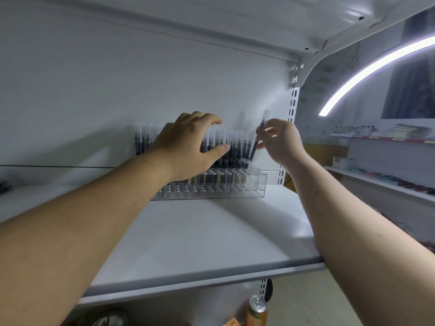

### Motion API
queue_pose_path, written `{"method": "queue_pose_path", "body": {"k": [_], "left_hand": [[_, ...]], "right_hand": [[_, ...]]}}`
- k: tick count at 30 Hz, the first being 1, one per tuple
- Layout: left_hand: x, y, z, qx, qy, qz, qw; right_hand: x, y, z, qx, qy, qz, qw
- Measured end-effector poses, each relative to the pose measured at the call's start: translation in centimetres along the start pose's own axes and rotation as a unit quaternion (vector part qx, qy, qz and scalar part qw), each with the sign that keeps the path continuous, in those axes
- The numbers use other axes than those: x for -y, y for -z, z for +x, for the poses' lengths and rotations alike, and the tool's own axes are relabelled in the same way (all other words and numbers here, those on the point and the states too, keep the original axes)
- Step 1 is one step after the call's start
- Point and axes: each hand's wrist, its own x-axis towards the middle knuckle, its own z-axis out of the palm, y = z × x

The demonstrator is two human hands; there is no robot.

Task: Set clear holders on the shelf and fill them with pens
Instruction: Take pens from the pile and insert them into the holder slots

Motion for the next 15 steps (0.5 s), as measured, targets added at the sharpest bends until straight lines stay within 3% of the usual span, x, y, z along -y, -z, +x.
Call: {"method": "queue_pose_path", "body": {"k": [8,15], "left_hand": [[-0.1,-0.2,0.0,0.0,0.016,-0.023,1.0],[-0.1,-0.1,0.0,0.001,0.017,-0.025,1.0]], "right_hand": [[0.1,-0.4,-0.2,0.034,0.011,-0.015,0.999],[-0.6,-1.5,0.0,0.108,-0.031,-0.039,0.993]]}}
